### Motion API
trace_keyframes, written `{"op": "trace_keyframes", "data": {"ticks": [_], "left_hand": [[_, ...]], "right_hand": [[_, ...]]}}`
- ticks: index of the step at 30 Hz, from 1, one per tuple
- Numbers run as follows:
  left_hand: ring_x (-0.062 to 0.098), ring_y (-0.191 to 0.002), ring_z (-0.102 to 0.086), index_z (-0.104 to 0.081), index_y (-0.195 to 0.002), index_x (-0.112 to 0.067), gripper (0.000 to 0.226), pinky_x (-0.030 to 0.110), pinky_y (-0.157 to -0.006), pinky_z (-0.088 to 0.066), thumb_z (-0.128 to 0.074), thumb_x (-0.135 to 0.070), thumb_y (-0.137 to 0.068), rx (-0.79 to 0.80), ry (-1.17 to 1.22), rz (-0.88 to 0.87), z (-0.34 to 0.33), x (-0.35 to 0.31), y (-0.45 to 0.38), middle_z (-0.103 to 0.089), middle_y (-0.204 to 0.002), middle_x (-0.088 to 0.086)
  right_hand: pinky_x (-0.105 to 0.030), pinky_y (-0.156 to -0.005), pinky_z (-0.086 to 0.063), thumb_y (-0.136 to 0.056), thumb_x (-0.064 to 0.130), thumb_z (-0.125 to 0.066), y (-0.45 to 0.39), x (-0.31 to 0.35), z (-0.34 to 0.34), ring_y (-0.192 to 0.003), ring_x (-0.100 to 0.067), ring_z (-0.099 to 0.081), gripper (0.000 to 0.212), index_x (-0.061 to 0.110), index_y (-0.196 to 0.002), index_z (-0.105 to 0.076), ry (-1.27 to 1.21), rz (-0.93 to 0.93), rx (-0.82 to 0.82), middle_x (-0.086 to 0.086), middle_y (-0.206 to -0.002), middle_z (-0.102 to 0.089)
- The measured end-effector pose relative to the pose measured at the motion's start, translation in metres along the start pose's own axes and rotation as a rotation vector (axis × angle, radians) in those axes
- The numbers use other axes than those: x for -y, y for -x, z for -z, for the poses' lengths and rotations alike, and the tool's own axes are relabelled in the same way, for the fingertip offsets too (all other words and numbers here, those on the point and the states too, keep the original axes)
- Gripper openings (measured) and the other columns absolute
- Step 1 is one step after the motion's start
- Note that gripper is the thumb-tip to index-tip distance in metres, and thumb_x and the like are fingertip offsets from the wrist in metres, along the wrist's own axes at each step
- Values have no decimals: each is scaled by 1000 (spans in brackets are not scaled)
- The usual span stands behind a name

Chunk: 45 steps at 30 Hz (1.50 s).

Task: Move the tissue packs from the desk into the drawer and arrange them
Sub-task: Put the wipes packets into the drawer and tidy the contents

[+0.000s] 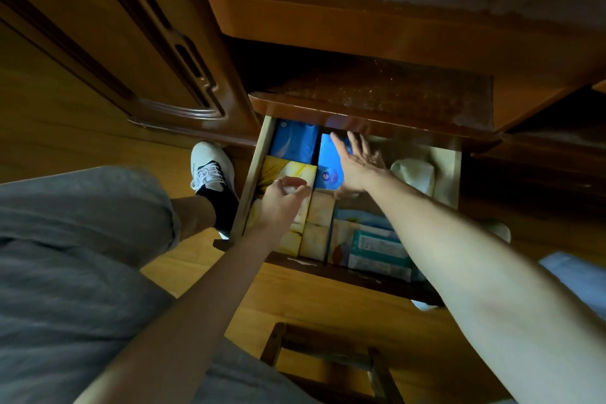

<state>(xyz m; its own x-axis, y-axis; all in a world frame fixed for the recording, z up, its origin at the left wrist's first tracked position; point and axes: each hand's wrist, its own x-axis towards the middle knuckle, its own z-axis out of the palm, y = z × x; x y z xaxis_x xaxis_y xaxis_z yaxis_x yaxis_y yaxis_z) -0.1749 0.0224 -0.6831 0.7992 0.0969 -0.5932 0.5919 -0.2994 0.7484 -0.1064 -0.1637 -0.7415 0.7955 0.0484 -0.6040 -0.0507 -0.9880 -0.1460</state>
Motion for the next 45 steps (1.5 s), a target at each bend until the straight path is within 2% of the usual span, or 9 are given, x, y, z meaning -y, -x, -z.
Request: {"op": "trace_keyframes", "data": {"ticks": [4, 8, 13, 26, 31, 34, 37, 42, 45], "left_hand": [[5, -81, -59, -71, -107, -16, 21, 18, -60, -44, -70, -24, -88, 38, -9, -2, -5, -1, -5, -66, -93, -2], [5, -78, -59, -74, -99, -18, 14, 13, -58, -44, -69, -24, -87, 52, -14, -36, -10, -4, -6, -65, -86, -6], [5, -76, -57, -72, -89, -23, 5, 20, -61, -43, -69, -24, -86, 79, 16, -8, -12, -2, -5, -64, -84, -6], [3, -82, -54, -72, -105, -17, 18, 19, -59, -37, -70, -23, -88, 58, 57, 67, -11, 1, -1, -62, -91, -8], [6, -71, -57, -72, -102, -19, 17, 20, -53, -43, -68, -24, -87, -11, -2, 16, -7, 5, -4, -64, -86, -3], [8, -61, -56, -69, -104, -19, 19, 14, -40, -39, -69, -24, -86, -68, 4, -14, -3, 6, -7, -62, -79, -4], [6, -66, -58, -68, -107, -18, 23, 10, -43, -40, -70, -23, -85, -106, 84, -3, 1, 4, -10, -63, -80, -6], [7, -70, -57, -59, -112, -24, 31, 24, -56, -41, -68, -20, -83, -144, 194, 44, 4, -1, -14, -60, -82, -6], [12, -77, -58, -61, -111, -21, 29, 27, -60, -41, -67, -18, -84, -145, 234, 78, 7, 3, -17, -61, -88, -2]], "right_hand": [[-58, -120, -14, -52, 61, -90, -7, -14, 1, -154, -40, -3, 153, 32, -159, 14, 25, -48, -77, -16, -169, 3], [-58, -117, -23, -50, 61, -90, -3, -39, -2, -152, -40, -10, 150, 29, -158, 8, 30, -135, -117, -16, -167, -7], [-62, -119, -13, -54, 44, -95, 11, -60, -9, -154, -40, 0, 152, 33, -159, 15, -28, -144, -33, -14, -169, 5], [-60, -123, -1, -62, 33, -92, 42, -56, -21, -154, -41, 10, 148, 34, -158, 20, -83, -146, 40, -15, -168, 18], [-55, -119, 14, -65, 75, -77, 40, -44, -21, -153, -31, 24, 144, 26, -158, 22, -102, -33, -67, -13, -166, 26], [-52, -125, -1, -84, 73, -58, 23, -20, -10, -157, -26, 2, 110, 23, -162, 0, -230, 29, -228, -8, -171, 3], [-48, -123, -13, -95, 59, -51, 6, -2, -3, -155, -25, -11, 79, 22, -159, -23, -196, 49, -217, -5, -169, -16], [-49, -118, -26, -98, 53, -49, -5, 15, -6, -148, -31, -30, 74, 24, -159, -22, -232, 24, -178, -8, -164, -29], [-53, -117, -29, -95, 57, -53, -18, 28, 3, -146, -35, -31, 79, 26, -159, -19, -440, -45, -169, -11, -162, -32]]}}
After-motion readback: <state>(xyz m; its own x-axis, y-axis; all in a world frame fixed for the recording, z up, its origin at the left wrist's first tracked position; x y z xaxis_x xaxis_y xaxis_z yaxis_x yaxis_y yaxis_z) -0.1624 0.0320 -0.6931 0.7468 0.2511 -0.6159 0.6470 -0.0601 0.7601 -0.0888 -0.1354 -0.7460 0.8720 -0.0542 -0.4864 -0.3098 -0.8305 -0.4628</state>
